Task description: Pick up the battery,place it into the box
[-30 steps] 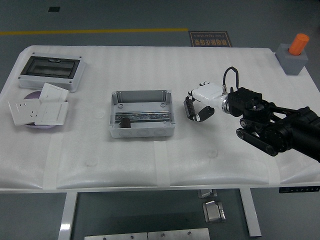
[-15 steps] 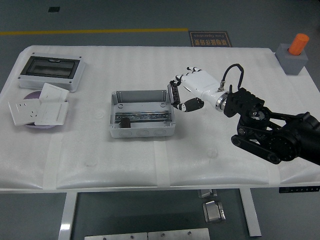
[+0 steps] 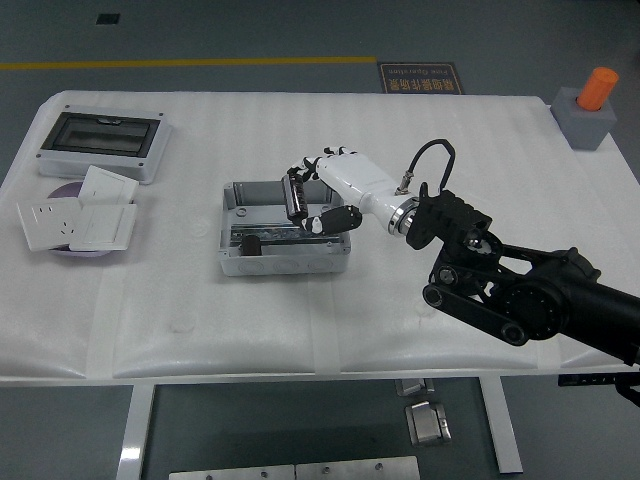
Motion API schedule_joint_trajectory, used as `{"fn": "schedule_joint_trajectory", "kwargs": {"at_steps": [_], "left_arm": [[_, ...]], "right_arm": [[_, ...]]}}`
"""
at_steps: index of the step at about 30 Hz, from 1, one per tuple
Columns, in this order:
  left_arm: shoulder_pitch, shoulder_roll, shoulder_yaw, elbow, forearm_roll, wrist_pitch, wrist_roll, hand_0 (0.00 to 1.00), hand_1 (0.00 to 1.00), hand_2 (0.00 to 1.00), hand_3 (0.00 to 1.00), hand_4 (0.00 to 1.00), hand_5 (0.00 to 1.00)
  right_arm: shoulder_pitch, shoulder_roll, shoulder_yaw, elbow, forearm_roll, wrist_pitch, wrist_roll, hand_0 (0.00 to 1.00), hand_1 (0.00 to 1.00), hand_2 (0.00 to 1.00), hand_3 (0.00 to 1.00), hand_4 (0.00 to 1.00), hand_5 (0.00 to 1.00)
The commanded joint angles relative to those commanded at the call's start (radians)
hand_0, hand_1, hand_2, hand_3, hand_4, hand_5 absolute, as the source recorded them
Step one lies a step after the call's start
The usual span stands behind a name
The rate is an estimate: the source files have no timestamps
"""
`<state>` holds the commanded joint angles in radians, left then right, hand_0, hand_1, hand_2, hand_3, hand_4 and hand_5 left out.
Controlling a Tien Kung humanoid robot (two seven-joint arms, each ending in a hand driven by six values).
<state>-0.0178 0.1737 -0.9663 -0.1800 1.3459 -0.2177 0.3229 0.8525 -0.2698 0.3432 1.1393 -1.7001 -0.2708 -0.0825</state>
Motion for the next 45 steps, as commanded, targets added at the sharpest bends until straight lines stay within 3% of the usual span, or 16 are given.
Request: {"fn": "schedule_joint_trajectory", "kwargs": {"at_steps": [5,6,11,12,22,29,34,35,36,41,42,45], "left_arm": [[0.000,-0.001,-0.002,0.000,0.000,-0.002,0.003,0.613,0.652,0.445,0.502,0.446,0.488],[0.000,-0.001,-0.002,0.000,0.001,-0.002,0.004,0.613,0.652,0.446,0.502,0.438,0.485],[0.000,-0.002,-0.002,0.000,0.001,-0.003,0.007,0.613,0.652,0.446,0.502,0.438,0.485],[0.000,-0.002,-0.003,0.000,0.001,-0.003,0.007,0.613,0.652,0.446,0.501,0.443,0.488],[0.002,-0.004,0.000,0.000,-0.002,-0.006,0.010,0.613,0.652,0.446,0.501,0.444,0.488],[0.009,-0.003,0.011,0.000,-0.019,-0.004,0.009,0.613,0.652,0.446,0.501,0.444,0.487],[0.025,-0.002,0.013,0.000,-0.031,-0.001,0.009,0.613,0.652,0.446,0.502,0.438,0.480],[0.027,-0.002,0.014,0.000,-0.032,-0.001,0.009,0.613,0.652,0.446,0.502,0.438,0.480],[0.031,-0.002,0.015,0.000,-0.036,0.000,0.009,0.613,0.652,0.447,0.503,0.437,0.476],[0.041,-0.001,0.022,0.000,-0.049,0.002,0.009,0.613,0.652,0.447,0.503,0.437,0.476],[0.041,-0.001,0.025,0.000,-0.052,0.002,0.009,0.613,0.651,0.446,0.503,0.438,0.474],[0.043,0.002,0.035,0.000,-0.065,0.002,0.007,0.613,0.651,0.446,0.503,0.438,0.474]], "right_arm": [[0.000,-0.001,-0.001,-0.006,0.000,-0.001,0.002,0.969,0.770,0.762,0.878,0.791,0.428],[0.000,-0.001,0.001,-0.006,0.000,-0.001,0.003,0.998,0.919,0.937,0.998,0.971,0.542],[-0.005,-0.006,0.013,-0.002,-0.002,-0.007,0.004,0.998,0.919,0.937,0.998,0.971,0.542],[-0.006,-0.008,0.014,-0.001,-0.002,-0.008,0.005,0.998,0.931,0.963,0.998,0.998,0.604],[-0.029,-0.032,0.044,0.013,0.037,-0.029,0.023,0.998,0.931,0.964,0.998,0.998,0.620],[-0.100,-0.155,0.197,0.046,0.071,-0.044,0.034,0.998,0.927,0.959,0.998,0.998,0.635],[-0.190,-0.245,0.350,0.056,0.123,-0.055,0.066,0.998,0.908,0.936,0.998,0.998,0.640],[-0.207,-0.253,0.381,0.057,0.133,-0.058,0.075,0.998,0.908,0.936,0.998,0.998,0.640],[-0.230,-0.260,0.415,0.059,0.148,-0.060,0.087,0.998,0.841,0.873,0.998,0.998,0.635],[-0.322,-0.252,0.581,0.061,0.200,-0.051,0.134,0.998,0.841,0.873,0.998,0.998,0.635],[-0.339,-0.246,0.613,0.061,0.216,-0.044,0.144,0.950,0.784,0.799,0.894,0.998,0.622],[-0.393,-0.232,0.708,0.061,0.270,-0.026,0.172,0.950,0.784,0.799,0.894,0.998,0.622]]}}
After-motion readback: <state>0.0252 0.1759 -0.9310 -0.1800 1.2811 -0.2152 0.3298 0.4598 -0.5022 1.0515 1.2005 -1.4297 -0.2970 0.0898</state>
